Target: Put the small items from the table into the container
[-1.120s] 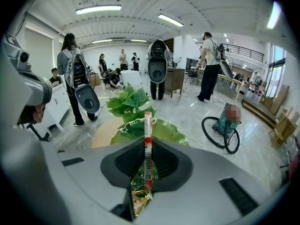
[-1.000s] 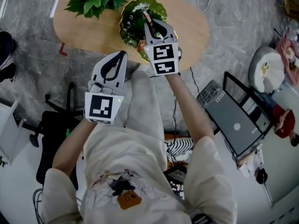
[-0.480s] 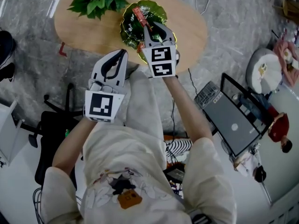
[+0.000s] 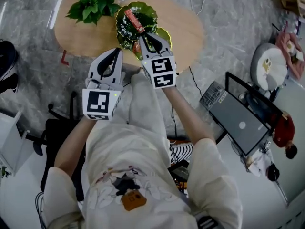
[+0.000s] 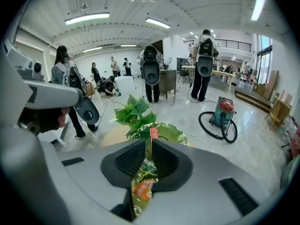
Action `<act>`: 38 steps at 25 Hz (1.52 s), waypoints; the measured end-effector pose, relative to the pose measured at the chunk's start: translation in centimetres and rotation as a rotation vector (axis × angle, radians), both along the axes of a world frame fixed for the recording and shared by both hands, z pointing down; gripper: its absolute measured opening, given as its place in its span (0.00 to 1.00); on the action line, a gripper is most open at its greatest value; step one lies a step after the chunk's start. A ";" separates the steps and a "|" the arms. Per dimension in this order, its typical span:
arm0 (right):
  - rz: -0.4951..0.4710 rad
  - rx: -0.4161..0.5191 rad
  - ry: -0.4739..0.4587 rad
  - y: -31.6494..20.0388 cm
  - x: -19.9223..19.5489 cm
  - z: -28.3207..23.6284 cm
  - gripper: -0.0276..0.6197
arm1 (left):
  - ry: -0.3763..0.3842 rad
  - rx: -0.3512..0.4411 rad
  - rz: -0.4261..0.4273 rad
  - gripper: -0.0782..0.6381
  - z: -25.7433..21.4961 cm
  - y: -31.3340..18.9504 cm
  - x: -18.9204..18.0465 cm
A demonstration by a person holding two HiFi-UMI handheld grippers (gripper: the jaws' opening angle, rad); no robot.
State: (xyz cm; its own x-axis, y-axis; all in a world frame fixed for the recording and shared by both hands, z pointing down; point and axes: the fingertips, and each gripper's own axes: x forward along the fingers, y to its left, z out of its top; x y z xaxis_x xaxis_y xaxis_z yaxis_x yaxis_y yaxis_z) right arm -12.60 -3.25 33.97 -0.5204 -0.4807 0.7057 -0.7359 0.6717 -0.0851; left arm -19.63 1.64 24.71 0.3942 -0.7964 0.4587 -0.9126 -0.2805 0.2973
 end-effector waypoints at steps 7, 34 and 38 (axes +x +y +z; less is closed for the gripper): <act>0.027 0.031 -0.076 0.6 1.9 -3.8 0.06 | -0.029 0.038 0.003 0.12 -2.8 0.4 1.6; 0.015 0.099 -0.298 7.9 11.6 -20.1 0.05 | -0.023 0.111 0.048 0.12 -13.5 4.6 14.1; 0.005 0.100 -0.294 8.7 12.2 -20.2 0.05 | -0.015 0.122 0.119 0.12 -13.4 4.4 16.3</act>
